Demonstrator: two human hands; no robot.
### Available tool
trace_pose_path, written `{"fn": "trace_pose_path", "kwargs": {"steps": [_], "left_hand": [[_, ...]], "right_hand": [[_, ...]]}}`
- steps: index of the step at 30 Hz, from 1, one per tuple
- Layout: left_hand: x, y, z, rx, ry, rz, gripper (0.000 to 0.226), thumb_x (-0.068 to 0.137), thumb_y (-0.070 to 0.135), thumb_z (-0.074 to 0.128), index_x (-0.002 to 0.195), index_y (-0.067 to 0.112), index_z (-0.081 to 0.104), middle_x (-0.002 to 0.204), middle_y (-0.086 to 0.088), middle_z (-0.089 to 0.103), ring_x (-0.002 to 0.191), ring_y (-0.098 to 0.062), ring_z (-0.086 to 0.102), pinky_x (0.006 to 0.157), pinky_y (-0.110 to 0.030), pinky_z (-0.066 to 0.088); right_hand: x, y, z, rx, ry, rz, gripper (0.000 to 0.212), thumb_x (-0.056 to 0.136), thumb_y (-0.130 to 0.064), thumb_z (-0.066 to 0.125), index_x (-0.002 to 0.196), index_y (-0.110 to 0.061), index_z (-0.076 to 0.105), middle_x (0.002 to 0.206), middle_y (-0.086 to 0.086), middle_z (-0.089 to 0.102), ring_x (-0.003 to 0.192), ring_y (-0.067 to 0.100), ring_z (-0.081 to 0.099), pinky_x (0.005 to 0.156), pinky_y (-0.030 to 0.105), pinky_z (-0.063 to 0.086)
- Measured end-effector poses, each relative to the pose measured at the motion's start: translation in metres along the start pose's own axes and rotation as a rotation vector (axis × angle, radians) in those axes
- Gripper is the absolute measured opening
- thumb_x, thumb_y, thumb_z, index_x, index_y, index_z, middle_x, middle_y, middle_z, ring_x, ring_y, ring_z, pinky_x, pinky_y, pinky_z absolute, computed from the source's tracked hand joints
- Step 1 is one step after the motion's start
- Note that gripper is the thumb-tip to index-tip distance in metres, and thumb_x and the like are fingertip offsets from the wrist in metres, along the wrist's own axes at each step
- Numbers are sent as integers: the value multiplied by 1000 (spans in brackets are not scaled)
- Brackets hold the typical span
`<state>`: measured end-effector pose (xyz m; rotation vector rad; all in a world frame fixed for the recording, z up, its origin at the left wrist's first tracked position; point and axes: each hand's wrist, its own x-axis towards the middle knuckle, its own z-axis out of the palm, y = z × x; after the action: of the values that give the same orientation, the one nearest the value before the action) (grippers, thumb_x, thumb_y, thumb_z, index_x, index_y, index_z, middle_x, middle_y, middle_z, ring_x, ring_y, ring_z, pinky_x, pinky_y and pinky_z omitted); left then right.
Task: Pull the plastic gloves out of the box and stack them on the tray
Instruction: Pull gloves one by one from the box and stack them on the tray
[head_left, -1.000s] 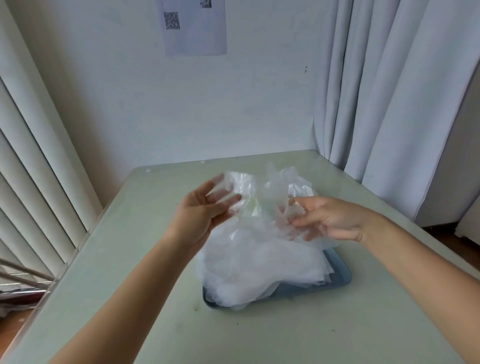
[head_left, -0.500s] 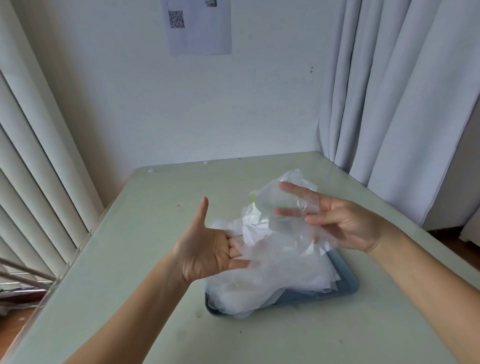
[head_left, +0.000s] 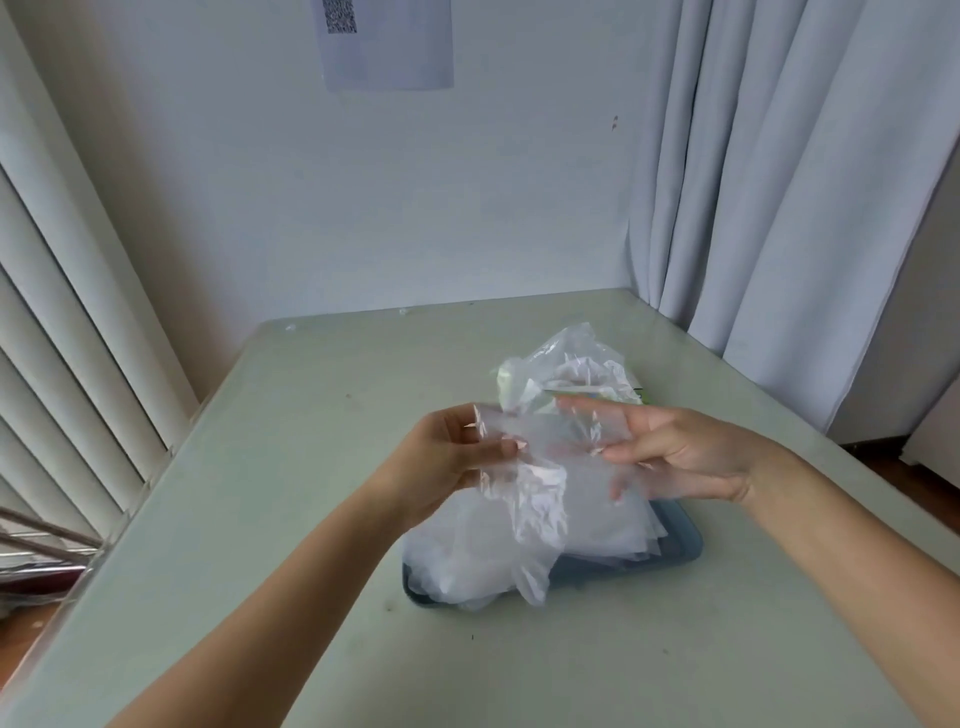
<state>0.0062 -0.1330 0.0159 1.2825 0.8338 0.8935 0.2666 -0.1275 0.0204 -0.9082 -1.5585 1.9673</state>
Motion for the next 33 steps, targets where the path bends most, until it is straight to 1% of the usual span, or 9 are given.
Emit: {"fn": "trace_pose_path", "kwargs": {"steps": [2,4,10,14,18,23,27,30,33], "left_hand": [[0,-6,-4,161,118,-38,33,82,-1,68,114,8,61,90,-12,72,80,-22,72,62,-28,57],[1,-14,-11,242,176,-85,37,84,-3,67,117,11,58,89,-12,71,78,-23,72,61,-31,58],[7,-31,-20,501,236,-137,49,82,-1,68,123,22,54,98,-5,65,70,-21,66,62,-33,59],[10,-37,-26,635,266,-93,65,77,3,75,133,23,47,115,-2,59,89,-17,65,78,-30,57],[4,-36,-33,875,342,-68,81,77,18,78,144,24,34,142,-4,45,123,-20,49,100,-30,41],[-11,-18,-36,1172,578,4,72,90,28,63,149,16,24,156,-9,21,143,-24,23,114,-30,19],[-18,-12,2,1207,410,340,49,91,25,60,138,21,46,143,4,44,127,-16,46,99,-13,27],[-8,-20,24,1225,263,195,49,91,36,60,136,26,46,136,10,49,119,-10,51,92,-14,33],[22,-21,7,1071,302,-85,68,79,43,73,135,18,46,128,1,57,109,-14,55,89,-21,41]], "right_hand": [[4,4,1,-19,90,75,57,92,5,49,142,-20,40,131,9,61,96,24,69,61,24,53],[9,11,2,-134,201,130,46,93,9,48,134,-9,46,118,10,68,73,21,71,54,23,55],[28,27,-2,-378,453,184,28,89,11,55,116,5,57,81,14,71,58,18,64,55,25,53],[35,31,-3,-418,553,188,26,83,11,62,106,21,55,66,12,66,48,19,63,46,25,49],[43,41,-5,-490,620,196,24,80,1,71,97,8,57,73,16,67,48,18,61,50,27,50],[47,48,-7,-620,653,160,19,80,-8,74,84,-6,55,68,9,66,43,11,56,46,24,45],[46,52,-7,-664,649,86,25,84,-8,69,66,-12,51,45,-7,55,39,5,51,49,22,41],[40,51,-5,-650,592,29,32,90,-5,62,60,-10,52,44,-5,56,41,8,51,50,21,43],[37,52,-6,-574,589,2,29,91,-4,60,66,-11,51,48,-9,60,47,14,54,49,26,46]]}}
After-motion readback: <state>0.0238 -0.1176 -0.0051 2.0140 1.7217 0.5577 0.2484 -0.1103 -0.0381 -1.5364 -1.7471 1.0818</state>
